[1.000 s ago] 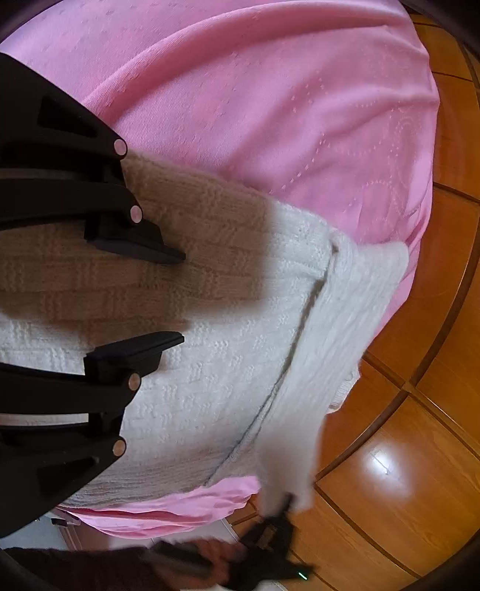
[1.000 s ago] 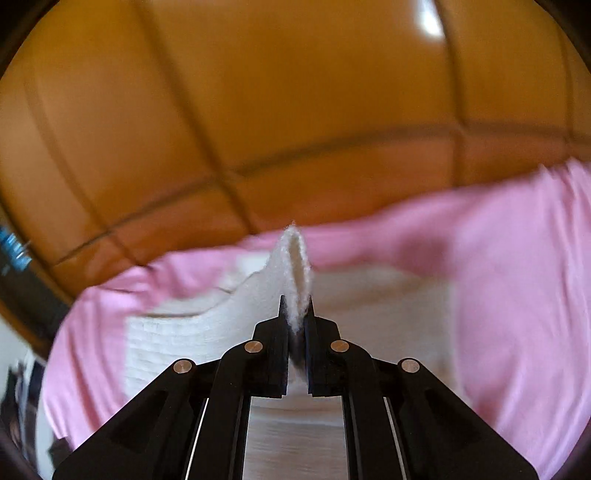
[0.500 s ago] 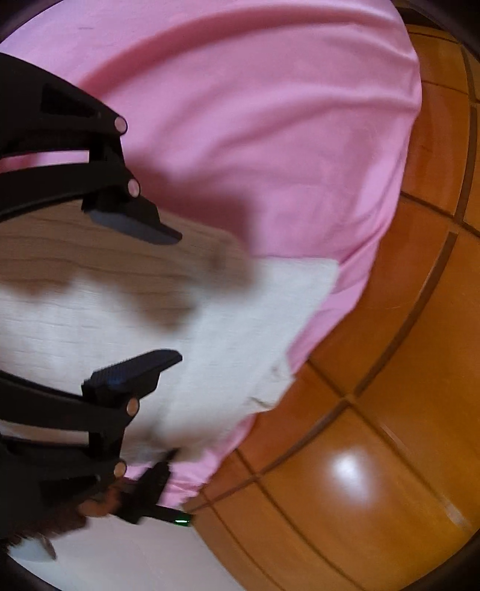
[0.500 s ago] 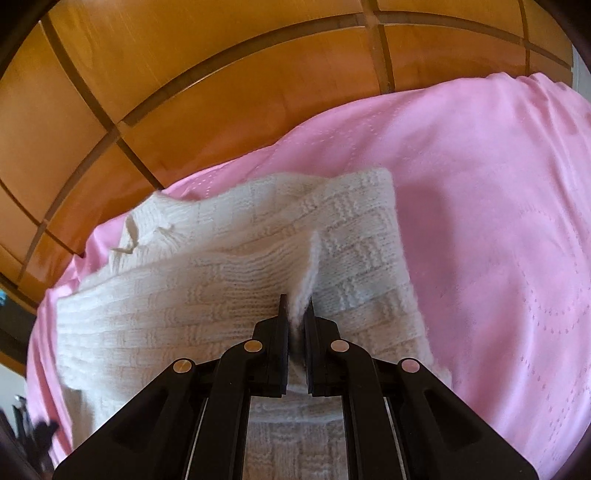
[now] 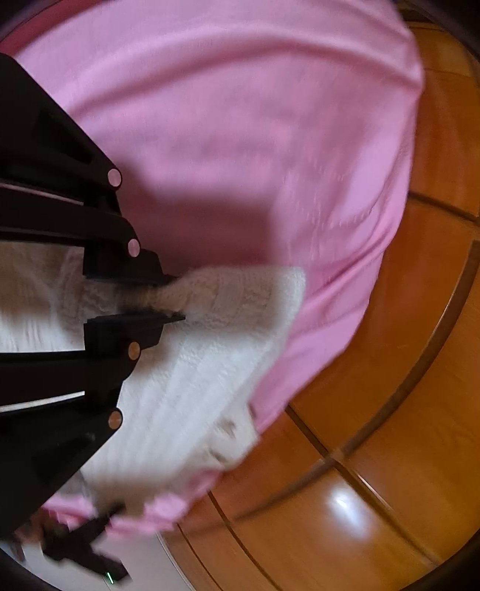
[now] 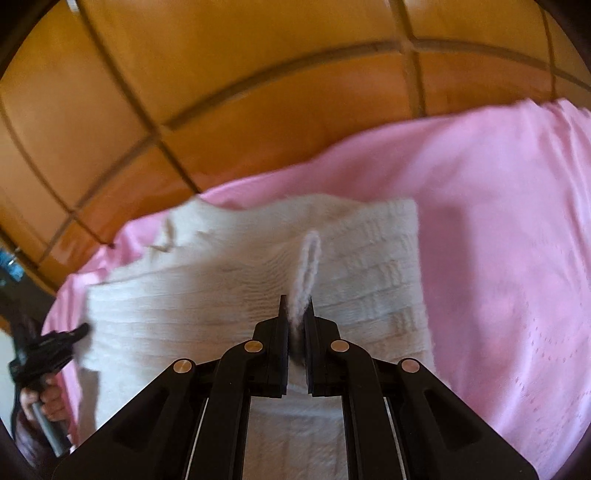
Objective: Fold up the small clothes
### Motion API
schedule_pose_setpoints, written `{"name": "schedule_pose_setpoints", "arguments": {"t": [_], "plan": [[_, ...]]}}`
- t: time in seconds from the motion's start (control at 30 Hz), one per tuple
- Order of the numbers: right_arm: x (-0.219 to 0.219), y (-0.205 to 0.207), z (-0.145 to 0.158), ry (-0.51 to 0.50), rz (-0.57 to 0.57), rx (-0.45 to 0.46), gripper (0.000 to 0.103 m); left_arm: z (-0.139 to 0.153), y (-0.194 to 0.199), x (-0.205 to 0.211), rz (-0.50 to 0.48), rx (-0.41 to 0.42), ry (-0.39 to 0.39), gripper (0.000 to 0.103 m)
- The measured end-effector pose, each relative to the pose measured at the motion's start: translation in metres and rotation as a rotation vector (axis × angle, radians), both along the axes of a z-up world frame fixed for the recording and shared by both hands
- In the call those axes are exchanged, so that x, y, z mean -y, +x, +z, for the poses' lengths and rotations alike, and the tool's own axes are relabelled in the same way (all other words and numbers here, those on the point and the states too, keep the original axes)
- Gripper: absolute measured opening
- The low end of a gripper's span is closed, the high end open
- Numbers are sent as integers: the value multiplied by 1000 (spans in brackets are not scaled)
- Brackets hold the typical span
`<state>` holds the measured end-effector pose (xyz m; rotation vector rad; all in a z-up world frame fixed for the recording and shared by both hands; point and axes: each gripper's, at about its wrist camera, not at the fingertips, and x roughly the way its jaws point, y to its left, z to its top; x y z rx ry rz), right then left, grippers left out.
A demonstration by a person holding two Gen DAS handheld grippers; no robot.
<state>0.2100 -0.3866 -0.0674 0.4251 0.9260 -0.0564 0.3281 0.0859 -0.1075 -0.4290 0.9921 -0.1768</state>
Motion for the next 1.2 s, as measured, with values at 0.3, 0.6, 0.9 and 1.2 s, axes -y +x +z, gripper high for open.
{"name": "schedule_pose_setpoints", "arguments": {"t": [0.3, 0.6, 0.9, 1.2], "plan": [[-3, 5, -20, -125, -60, -64, 34, 44, -15, -5, 53, 139, 39, 35], [-45, 7, 26, -193, 59, 68, 56, 35, 21, 51, -105, 147, 164, 35], [-62, 26, -34, -331, 110, -9, 63, 4, 28, 65, -56, 107, 300, 39], [-62, 24, -35, -332, 110, 4, 63, 43, -24, 68, -19, 173, 332, 56]]}}
